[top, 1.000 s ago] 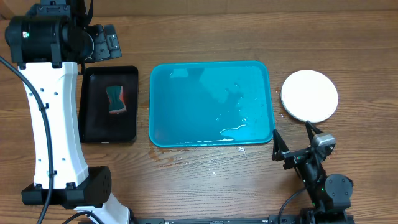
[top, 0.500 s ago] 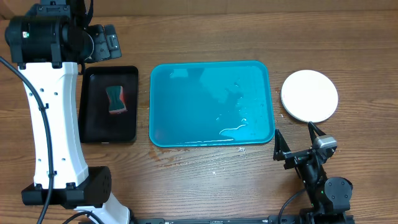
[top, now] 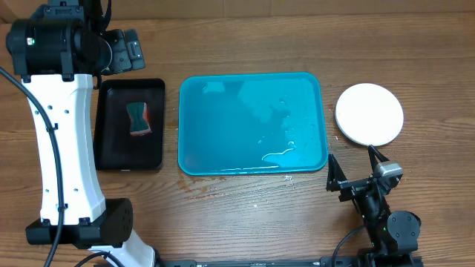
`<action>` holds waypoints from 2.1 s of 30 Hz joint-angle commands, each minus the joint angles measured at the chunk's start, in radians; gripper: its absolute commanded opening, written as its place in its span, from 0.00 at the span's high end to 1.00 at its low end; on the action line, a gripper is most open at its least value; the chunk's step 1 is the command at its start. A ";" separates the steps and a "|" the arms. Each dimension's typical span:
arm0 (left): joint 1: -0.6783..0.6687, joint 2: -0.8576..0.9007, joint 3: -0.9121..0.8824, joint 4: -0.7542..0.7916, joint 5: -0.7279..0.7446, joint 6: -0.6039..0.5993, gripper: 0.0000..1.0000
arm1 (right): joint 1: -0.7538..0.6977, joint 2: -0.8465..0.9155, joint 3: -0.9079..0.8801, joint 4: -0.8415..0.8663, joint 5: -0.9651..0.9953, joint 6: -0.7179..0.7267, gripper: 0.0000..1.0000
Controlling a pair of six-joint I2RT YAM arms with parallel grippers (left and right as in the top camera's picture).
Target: Clean dirty plates on tray and stack at the side
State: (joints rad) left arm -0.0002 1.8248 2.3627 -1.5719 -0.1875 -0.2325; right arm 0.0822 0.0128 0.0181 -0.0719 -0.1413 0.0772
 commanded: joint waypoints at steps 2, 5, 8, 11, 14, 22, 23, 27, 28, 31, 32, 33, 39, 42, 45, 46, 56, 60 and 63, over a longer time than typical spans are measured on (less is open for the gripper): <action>0.002 0.016 0.002 0.002 0.005 0.001 0.01 | 0.008 -0.010 -0.010 0.003 0.010 -0.003 0.00; -0.011 0.006 0.002 0.002 0.005 0.001 0.00 | 0.008 -0.010 -0.010 0.003 0.010 -0.003 0.00; -0.043 -0.038 -0.001 0.002 0.005 0.001 0.00 | 0.008 -0.010 -0.010 0.003 0.010 -0.003 0.00; -0.093 -0.121 -0.031 0.002 0.005 0.001 0.00 | 0.008 -0.010 -0.010 0.003 0.010 -0.003 0.00; -0.147 -0.234 -0.092 0.003 0.005 0.001 0.01 | 0.008 -0.010 -0.010 0.003 0.010 -0.003 0.00; -0.143 -0.533 -0.383 0.002 0.005 0.001 0.00 | 0.008 -0.010 -0.010 0.003 0.010 -0.003 0.00; -0.143 -0.568 -0.417 0.002 0.005 0.001 0.00 | 0.008 -0.010 -0.010 0.003 0.010 -0.003 0.00; -0.143 -0.692 -0.501 0.000 -0.016 0.007 0.00 | 0.008 -0.010 -0.010 0.003 0.010 -0.003 0.00; -0.141 -0.726 -0.516 0.005 -0.025 0.009 0.00 | 0.008 -0.010 -0.010 0.003 0.010 -0.003 0.00; -0.112 -0.826 -0.575 0.059 -0.028 0.008 0.00 | 0.008 -0.010 -0.010 0.003 0.010 -0.003 0.00; -0.094 -0.874 -0.623 0.123 -0.021 0.008 0.00 | 0.008 -0.010 -0.010 0.003 0.010 -0.003 0.00; -0.083 -0.909 -0.665 0.179 -0.017 0.008 0.00 | 0.008 -0.010 -0.010 0.003 0.010 -0.003 0.00; -0.042 -1.156 -1.054 0.621 0.014 0.009 0.00 | 0.008 -0.010 -0.010 0.003 0.010 -0.003 0.00; -0.037 -1.274 -1.274 0.836 0.042 0.026 0.00 | 0.008 -0.010 -0.010 0.003 0.010 -0.003 0.00; -0.037 -1.379 -1.480 1.025 0.058 0.043 0.00 | 0.008 -0.010 -0.010 0.003 0.010 -0.003 0.00; -0.037 -1.416 -1.552 1.090 0.058 0.046 0.00 | 0.008 -0.010 -0.010 0.003 0.010 -0.003 0.00; -0.037 -1.690 -2.058 1.513 0.173 0.243 0.00 | 0.008 -0.010 -0.010 0.003 0.010 -0.003 0.00; -0.037 -1.762 -2.156 1.555 0.188 0.320 0.00 | 0.008 -0.010 -0.010 0.003 0.010 -0.003 0.00; -0.022 -1.798 -2.208 1.555 0.188 0.342 0.00 | 0.008 -0.010 -0.010 0.003 0.010 -0.003 0.00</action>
State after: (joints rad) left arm -0.0414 0.0639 0.1944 -0.0277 -0.0277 0.0277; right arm 0.0856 0.0128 0.0181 -0.0723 -0.1413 0.0772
